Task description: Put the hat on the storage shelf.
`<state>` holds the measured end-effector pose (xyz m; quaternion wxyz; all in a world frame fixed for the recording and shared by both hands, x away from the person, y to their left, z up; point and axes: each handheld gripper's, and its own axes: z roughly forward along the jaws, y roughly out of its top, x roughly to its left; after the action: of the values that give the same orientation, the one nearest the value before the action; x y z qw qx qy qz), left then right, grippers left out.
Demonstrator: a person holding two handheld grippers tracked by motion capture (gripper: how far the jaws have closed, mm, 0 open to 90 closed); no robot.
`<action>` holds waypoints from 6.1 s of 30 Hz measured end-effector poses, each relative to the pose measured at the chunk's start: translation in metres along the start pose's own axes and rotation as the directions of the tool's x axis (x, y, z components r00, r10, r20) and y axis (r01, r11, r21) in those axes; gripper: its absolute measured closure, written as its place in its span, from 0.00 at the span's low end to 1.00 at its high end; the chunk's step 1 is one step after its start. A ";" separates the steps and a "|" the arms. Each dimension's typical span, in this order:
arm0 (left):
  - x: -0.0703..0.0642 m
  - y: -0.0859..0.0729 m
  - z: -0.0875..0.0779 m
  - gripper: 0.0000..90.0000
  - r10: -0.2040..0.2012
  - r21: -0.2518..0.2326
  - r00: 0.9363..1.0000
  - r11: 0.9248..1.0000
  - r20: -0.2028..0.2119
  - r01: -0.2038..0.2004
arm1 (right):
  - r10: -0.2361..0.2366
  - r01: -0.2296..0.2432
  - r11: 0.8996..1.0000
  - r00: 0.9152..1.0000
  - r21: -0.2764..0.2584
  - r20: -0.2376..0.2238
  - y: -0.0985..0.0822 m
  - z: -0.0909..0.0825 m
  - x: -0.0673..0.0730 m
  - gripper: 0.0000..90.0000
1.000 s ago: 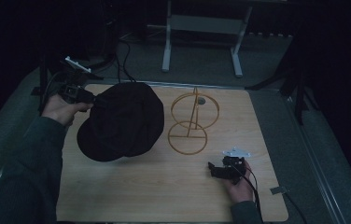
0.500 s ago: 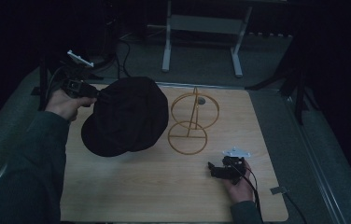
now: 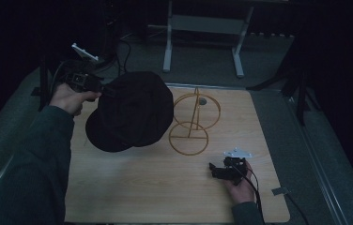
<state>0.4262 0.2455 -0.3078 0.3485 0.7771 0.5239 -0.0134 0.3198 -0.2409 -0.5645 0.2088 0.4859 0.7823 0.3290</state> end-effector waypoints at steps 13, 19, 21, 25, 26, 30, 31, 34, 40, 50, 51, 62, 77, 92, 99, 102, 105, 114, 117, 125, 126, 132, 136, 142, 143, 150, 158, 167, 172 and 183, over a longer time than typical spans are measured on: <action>-0.008 0.017 0.003 0.85 0.004 0.013 1.000 1.000 0.002 -0.004 | -0.006 0.006 1.000 1.000 -0.002 -0.002 0.000 0.000 0.000 0.13; -0.008 0.025 0.005 0.85 -0.021 0.007 1.000 1.000 0.014 0.021 | -0.006 0.006 1.000 1.000 -0.002 -0.002 0.000 0.000 0.000 0.13; -0.008 0.027 0.005 0.85 -0.024 0.006 1.000 1.000 0.009 0.024 | -0.006 0.006 1.000 1.000 -0.002 -0.002 0.000 0.000 0.000 0.13; -0.012 0.032 0.005 0.85 -0.018 0.002 1.000 1.000 0.018 0.018 | -0.006 0.006 1.000 1.000 -0.002 -0.002 0.000 0.000 0.000 0.13; -0.013 0.033 0.005 0.85 -0.020 -0.001 1.000 1.000 0.022 0.020 | -0.005 0.005 1.000 1.000 -0.002 -0.002 0.000 0.000 0.000 0.13; -0.013 0.035 0.007 0.85 -0.032 -0.013 0.999 0.999 0.042 0.033 | -0.006 0.006 1.000 1.000 -0.002 -0.002 0.000 0.000 0.000 0.13; -0.013 0.035 0.007 0.85 -0.035 -0.013 0.998 0.999 0.044 0.036 | -0.006 0.006 1.000 1.000 -0.002 -0.002 0.000 0.000 0.000 0.13; -0.015 0.036 0.010 0.85 -0.038 -0.014 0.998 0.999 0.044 0.039 | -0.006 0.006 1.000 1.000 -0.002 -0.002 0.000 0.000 0.000 0.13; -0.018 0.040 0.010 0.85 -0.039 -0.023 0.998 0.999 0.050 0.040 | -0.006 0.006 1.000 1.000 -0.002 -0.002 0.000 0.000 0.000 0.13; -0.033 0.051 0.008 0.85 -0.020 -0.039 0.998 0.999 0.056 0.022 | -0.006 0.006 1.000 1.000 -0.003 -0.003 0.000 0.001 0.000 0.13; -0.035 0.053 0.008 0.85 -0.017 -0.040 0.998 0.999 0.057 0.019 | -0.006 0.006 1.000 1.000 -0.002 -0.003 0.001 0.001 0.001 0.13; -0.046 0.065 0.016 0.85 -0.010 -0.044 0.997 0.999 0.075 0.013 | -0.007 0.007 1.000 1.000 -0.001 -0.005 0.001 0.001 0.001 0.13; -0.053 0.074 0.032 0.85 -0.018 -0.027 0.996 0.999 0.090 0.020 | -0.008 0.008 1.000 1.000 -0.002 -0.007 0.001 0.002 0.001 0.13; -0.059 0.078 0.046 0.85 -0.033 -0.025 0.991 0.999 0.130 0.037 | -0.011 0.011 1.000 1.000 -0.002 -0.008 0.001 0.002 0.001 0.13; -0.066 0.081 0.058 0.84 -0.034 -0.018 0.989 0.999 0.143 0.037 | -0.012 0.012 1.000 1.000 -0.002 -0.009 0.001 0.002 0.001 0.13; -0.071 0.083 0.062 0.84 -0.026 -0.015 0.989 0.999 0.144 0.028 | -0.012 0.012 1.000 1.000 -0.002 -0.009 0.001 0.002 0.001 0.13; -0.077 0.085 0.066 0.84 -0.016 -0.011 0.988 1.000 0.156 0.018 | -0.011 0.011 1.000 1.000 -0.002 -0.008 0.001 0.002 0.001 0.13; -0.083 0.087 0.085 0.84 -0.011 0.009 0.986 1.000 0.165 0.009 | -0.012 0.012 1.000 1.000 -0.002 -0.011 0.001 0.002 0.001 0.13; -0.085 0.087 0.094 0.84 -0.012 0.020 0.987 1.000 0.162 0.009 | -0.012 0.012 1.000 1.000 -0.002 -0.012 0.001 0.002 0.001 0.13; -0.088 0.087 0.117 0.84 -0.022 0.030 0.985 0.999 0.173 0.017 | -0.015 0.015 1.000 1.000 -0.002 -0.015 0.001 0.002 0.002 0.13; -0.087 0.087 0.119 0.84 -0.027 0.035 0.984 0.999 0.175 0.021 | -0.015 0.015 1.000 1.000 -0.002 -0.016 0.001 0.002 0.002 0.13; -0.085 0.086 0.134 0.84 -0.040 0.059 0.986 0.998 0.159 0.031 | -0.020 0.020 1.000 1.000 -0.001 -0.017 0.001 0.002 0.002 0.13; -0.085 0.083 0.144 0.83 -0.047 0.070 0.987 0.997 0.153 0.037 | -0.020 0.020 1.000 1.000 -0.001 -0.017 0.001 0.001 0.002 0.13; -0.081 0.080 0.154 0.80 -0.079 0.072 0.984 0.995 0.158 0.068 | -0.020 0.020 1.000 1.000 -0.002 -0.016 0.001 0.002 0.002 0.13; -0.081 0.080 0.155 0.79 -0.082 0.069 0.984 0.995 0.160 0.071 | -0.019 0.019 1.000 1.000 -0.001 -0.018 0.001 0.002 0.002 0.13; -0.081 0.079 0.163 0.67 -0.099 0.059 0.981 0.994 0.165 0.090 | -0.018 0.018 1.000 1.000 -0.001 -0.018 0.001 0.002 0.002 0.13; -0.083 0.079 0.168 0.52 -0.095 0.046 0.981 0.995 0.167 0.088 | -0.020 0.020 1.000 1.000 -0.001 -0.018 0.001 0.001 0.002 0.13; -0.082 0.081 0.160 0.43 -0.078 -0.061 0.986 0.994 0.147 0.088 | -0.020 0.020 1.000 1.000 -0.001 -0.018 0.001 0.001 0.002 0.13; -0.079 0.082 0.152 0.44 -0.073 -0.089 0.994 0.993 0.080 0.080 | -0.019 0.019 1.000 1.000 -0.001 -0.018 0.001 0.001 0.002 0.13; -0.076 0.079 0.150 0.51 0.005 -0.028 0.999 1.000 -0.032 -0.006 | -0.020 0.020 1.000 1.000 -0.001 -0.018 0.001 0.001 0.002 0.13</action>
<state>0.5083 0.0848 -0.3500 0.3511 0.7735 0.5276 0.0074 0.3209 -0.2386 -0.5647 0.2053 0.4750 0.7888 0.3317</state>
